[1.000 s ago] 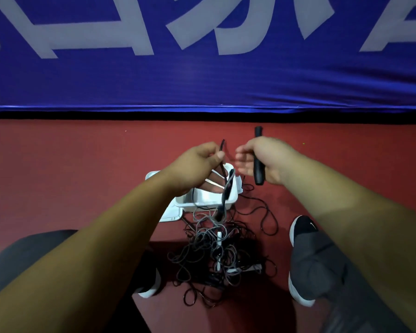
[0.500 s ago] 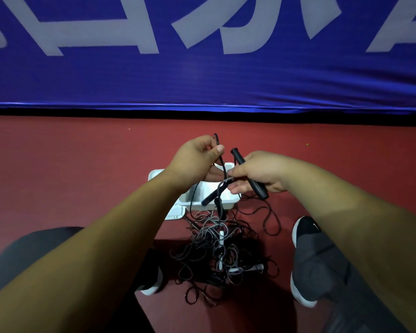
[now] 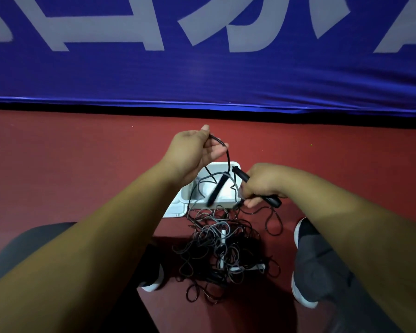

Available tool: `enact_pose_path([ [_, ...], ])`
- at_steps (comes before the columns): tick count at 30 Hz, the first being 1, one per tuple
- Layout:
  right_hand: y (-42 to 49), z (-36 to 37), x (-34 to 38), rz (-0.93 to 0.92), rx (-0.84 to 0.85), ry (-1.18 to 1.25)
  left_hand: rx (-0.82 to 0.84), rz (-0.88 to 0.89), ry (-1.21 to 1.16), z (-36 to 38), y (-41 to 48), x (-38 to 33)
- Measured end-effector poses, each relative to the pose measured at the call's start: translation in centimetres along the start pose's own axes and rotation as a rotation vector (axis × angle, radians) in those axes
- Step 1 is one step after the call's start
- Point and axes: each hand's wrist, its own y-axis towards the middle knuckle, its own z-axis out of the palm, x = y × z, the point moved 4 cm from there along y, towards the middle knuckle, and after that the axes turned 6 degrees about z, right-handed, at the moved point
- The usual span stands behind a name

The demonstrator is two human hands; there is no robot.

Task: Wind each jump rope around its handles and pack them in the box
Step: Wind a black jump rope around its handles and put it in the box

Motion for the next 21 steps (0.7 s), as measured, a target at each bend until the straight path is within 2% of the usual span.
enact_pose_path([
  [3,0.0,-0.5,0.0,-0.039,-0.038,0.057,-0.004,-0.008,-0.061,0.0,-0.1,-0.1],
  [6,0.0,-1.0,0.4,-0.083,-0.053,0.258,0.000,-0.017,-0.134,0.1,-0.1,-0.4],
  [9,-0.4,-1.4,1.1,-0.173,-0.043,0.292,0.007,-0.032,-0.188,0.0,0.0,-0.3],
  [13,-0.8,-1.1,1.6,-0.225,0.068,0.347,-0.037,-0.067,-0.325,-0.3,0.2,-0.1],
  [18,-1.3,-0.1,1.9,-0.338,0.163,0.208,-0.110,-0.097,-0.456,-1.0,0.6,-0.4],
  [21,-1.3,0.0,1.9,-0.339,0.188,0.208,-0.172,-0.068,-0.310,-2.0,0.9,-0.6],
])
